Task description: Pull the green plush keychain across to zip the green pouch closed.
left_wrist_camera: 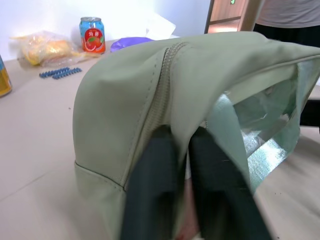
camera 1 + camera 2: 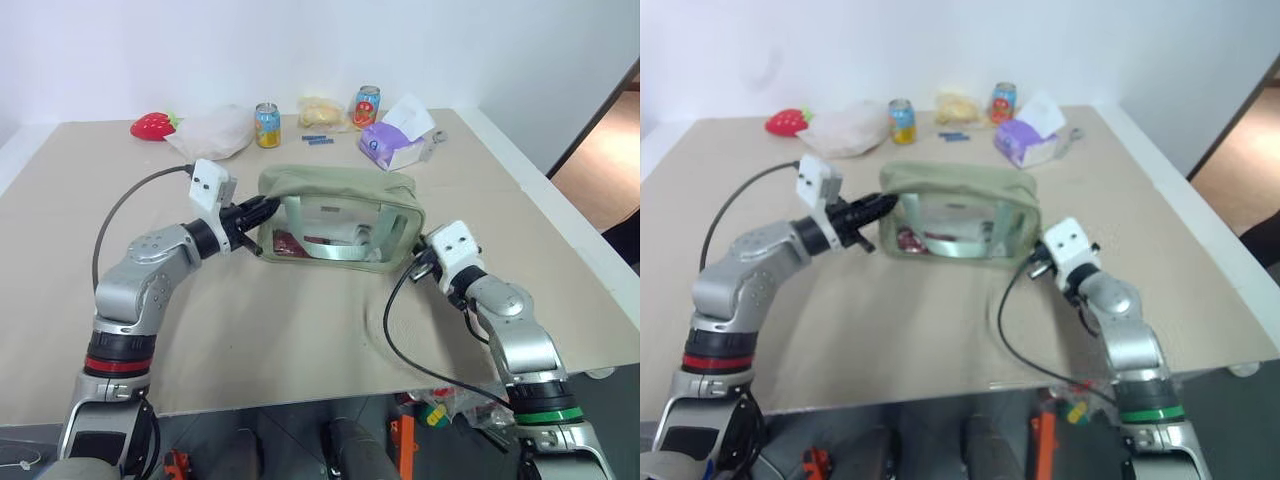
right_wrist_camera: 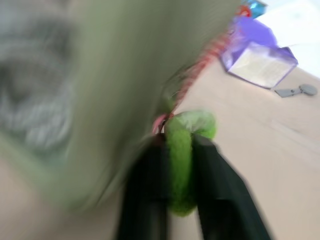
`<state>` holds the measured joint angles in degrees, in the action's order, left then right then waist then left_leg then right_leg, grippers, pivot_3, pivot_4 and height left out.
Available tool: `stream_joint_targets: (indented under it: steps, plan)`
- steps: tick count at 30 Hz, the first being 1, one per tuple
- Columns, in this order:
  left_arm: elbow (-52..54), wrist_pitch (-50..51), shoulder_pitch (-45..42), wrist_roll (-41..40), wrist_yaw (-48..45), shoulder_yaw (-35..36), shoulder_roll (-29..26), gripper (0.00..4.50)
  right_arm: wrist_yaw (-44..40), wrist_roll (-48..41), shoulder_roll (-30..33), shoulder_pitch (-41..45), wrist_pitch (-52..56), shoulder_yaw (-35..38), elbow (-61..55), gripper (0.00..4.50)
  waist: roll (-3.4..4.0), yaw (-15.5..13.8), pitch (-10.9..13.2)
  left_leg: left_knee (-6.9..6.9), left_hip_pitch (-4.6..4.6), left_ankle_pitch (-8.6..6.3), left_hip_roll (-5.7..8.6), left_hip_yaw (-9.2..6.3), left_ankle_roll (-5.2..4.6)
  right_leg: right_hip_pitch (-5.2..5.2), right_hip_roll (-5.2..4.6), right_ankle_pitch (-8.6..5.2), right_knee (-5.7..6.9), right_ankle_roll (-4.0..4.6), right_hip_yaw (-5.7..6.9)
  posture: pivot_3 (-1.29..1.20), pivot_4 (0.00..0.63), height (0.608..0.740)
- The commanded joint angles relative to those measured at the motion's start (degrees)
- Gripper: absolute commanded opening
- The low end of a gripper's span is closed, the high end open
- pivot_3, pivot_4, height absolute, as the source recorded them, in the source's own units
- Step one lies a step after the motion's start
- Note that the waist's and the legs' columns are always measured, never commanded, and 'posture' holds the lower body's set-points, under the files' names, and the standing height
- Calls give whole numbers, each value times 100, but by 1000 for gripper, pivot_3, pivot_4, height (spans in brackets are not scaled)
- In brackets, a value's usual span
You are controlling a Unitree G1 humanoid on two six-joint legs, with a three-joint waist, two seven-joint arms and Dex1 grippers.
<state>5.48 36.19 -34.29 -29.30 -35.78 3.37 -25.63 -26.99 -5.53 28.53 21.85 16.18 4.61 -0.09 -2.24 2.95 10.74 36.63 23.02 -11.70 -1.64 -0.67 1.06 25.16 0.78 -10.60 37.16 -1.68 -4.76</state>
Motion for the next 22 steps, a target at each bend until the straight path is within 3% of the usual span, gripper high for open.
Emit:
stream_joint_targets:
  steps: [1, 8, 11, 14, 22]
  plan:
    - [241, -2, -30, -295, -353, 324, -236, 2069, -412, -833, 245, 351, 283, 626, -648, 2053, 1, 0, 0, 0, 0, 0, 0, 1, 0, 0, 0, -1, 0, 1, -1, 0, 150, 740]
    - [439, 339, -22, -1061, -748, 996, -755, 4435, -1505, -1997, 1056, 171, 765, 1259, -1367, 4449, 0, -11, 1, -9, 10, -2, 0, -5, -3, 5, -1, -2, -4, -6, 6, 0, 150, 740]
    - [678, 452, 344, -1105, -648, 1254, -1025, 4475, -1665, -2274, 1279, -215, 917, 1531, -1617, 4482, 0, -7, 0, -10, 6, -6, -2, -6, -9, 4, 0, -7, -3, -5, 8, 0, 150, 740]
    - [960, -48, 1158, -508, -616, 1146, -1272, 4475, -1816, -2432, 1385, -838, 1023, 1653, -2025, 4482, 2, -5, -1, -12, 1, -8, -2, -4, -11, 2, -2, -11, -3, -3, 6, 0, 150, 740]
    - [1370, -841, 2205, 540, 26, 554, -945, 4475, -1402, -2517, 1089, -1812, 1249, 1424, -3012, 4482, -1, -27, -1, 0, 4, 2, -1, -2, 1, 0, -6, -23, -6, 16, 4, 0, 150, 740]
